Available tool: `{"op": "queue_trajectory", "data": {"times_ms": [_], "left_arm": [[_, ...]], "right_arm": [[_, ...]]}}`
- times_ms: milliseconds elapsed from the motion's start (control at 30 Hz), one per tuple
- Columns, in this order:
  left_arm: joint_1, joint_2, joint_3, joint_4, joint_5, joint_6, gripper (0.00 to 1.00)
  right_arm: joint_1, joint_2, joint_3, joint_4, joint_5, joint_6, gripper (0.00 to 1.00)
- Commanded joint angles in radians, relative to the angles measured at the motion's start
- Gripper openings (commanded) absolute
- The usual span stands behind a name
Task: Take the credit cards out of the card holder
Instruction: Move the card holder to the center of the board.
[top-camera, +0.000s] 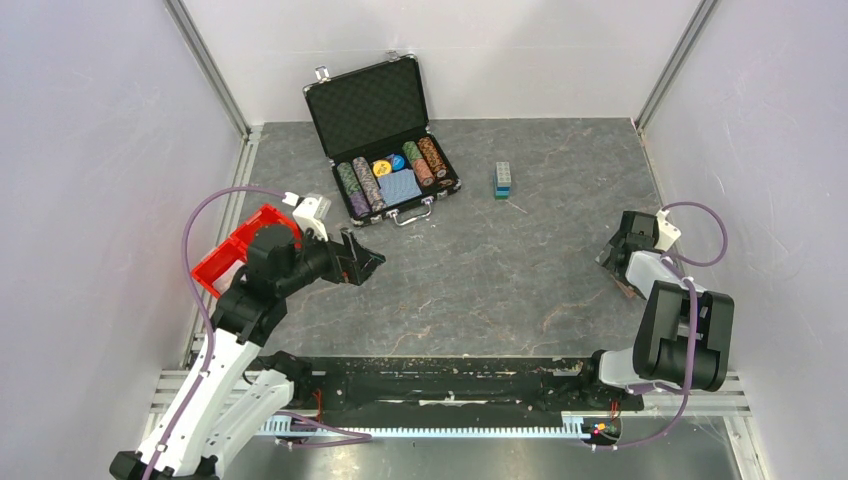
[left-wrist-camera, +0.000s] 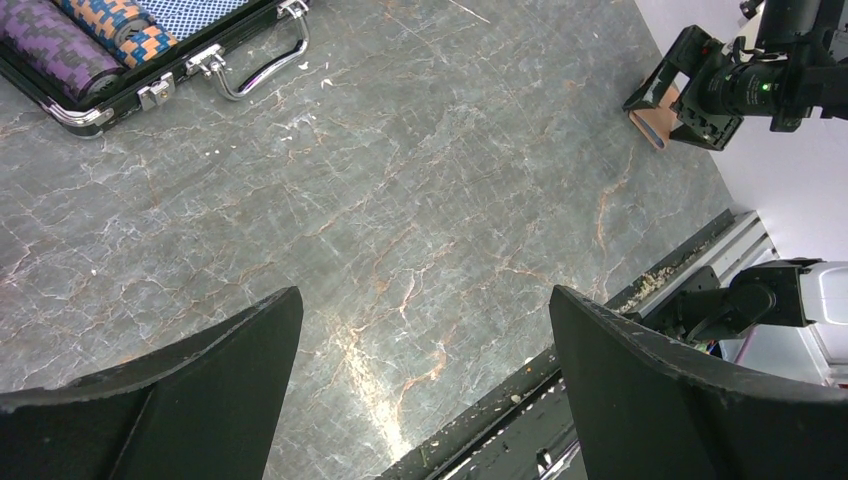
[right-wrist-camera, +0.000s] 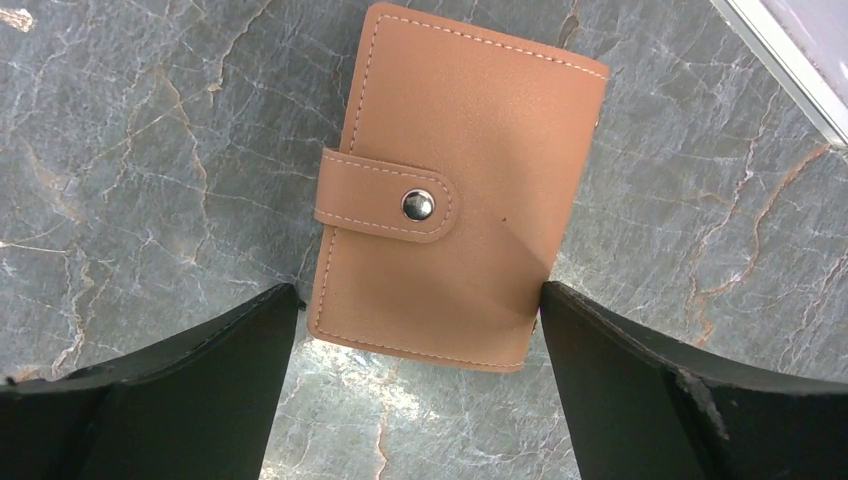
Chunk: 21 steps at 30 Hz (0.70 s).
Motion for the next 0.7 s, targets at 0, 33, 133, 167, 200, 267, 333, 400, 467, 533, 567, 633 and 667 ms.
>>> {"op": "queue_trajectory", "data": {"times_ms": [0,33,133,167,200,267,333,400,467,533,567,633,667], "left_arm": [[-0.004,-0.010,0.005,0.001,-0.027,0.066,1.00],[-0.005,-0.008,0.008,-0.004,-0.034,0.069,1.00],[-0.005,-0.010,0.011,-0.006,-0.033,0.070,1.00],[-0.005,-0.013,0.011,-0.006,-0.032,0.070,1.00],[-0.004,-0.015,0.011,-0.006,-0.036,0.070,1.00],[-0.006,-0.020,0.011,-0.007,-0.049,0.071,1.00],[-0.005,-0.026,0.012,-0.007,-0.055,0.073,1.00],[-0.005,-0.032,0.012,-0.009,-0.062,0.073,1.00],[-0.005,-0.037,0.011,-0.014,-0.074,0.073,1.00],[-0.006,-0.035,0.012,-0.021,-0.094,0.073,1.00],[-0.004,-0.033,0.014,-0.025,-0.107,0.073,1.00],[-0.005,-0.027,0.018,-0.033,-0.125,0.076,1.00],[-0.005,-0.026,0.019,-0.036,-0.134,0.077,1.00]], "right_arm": [[-0.005,0.003,-0.035,-0.018,-0.051,0.011,0.91],[-0.005,-0.002,-0.040,-0.016,-0.061,0.007,0.89],[-0.002,-0.020,-0.065,0.006,-0.144,-0.008,0.80],[0.001,-0.024,-0.074,0.011,-0.182,-0.014,0.78],[0.009,-0.027,-0.081,0.013,-0.205,-0.015,0.76],[0.043,-0.035,-0.087,0.009,-0.227,-0.020,0.73],[0.099,-0.051,-0.091,0.005,-0.229,-0.030,0.72],[0.158,-0.074,-0.092,-0.006,-0.230,-0.035,0.72],[0.228,-0.091,-0.092,-0.014,-0.242,-0.034,0.70],[0.314,-0.106,-0.093,-0.025,-0.242,-0.029,0.68],[0.358,-0.113,-0.095,-0.027,-0.245,-0.026,0.68],[0.436,-0.123,-0.101,-0.034,-0.247,-0.016,0.67],[0.483,-0.128,-0.104,-0.034,-0.249,-0.013,0.67]]}}
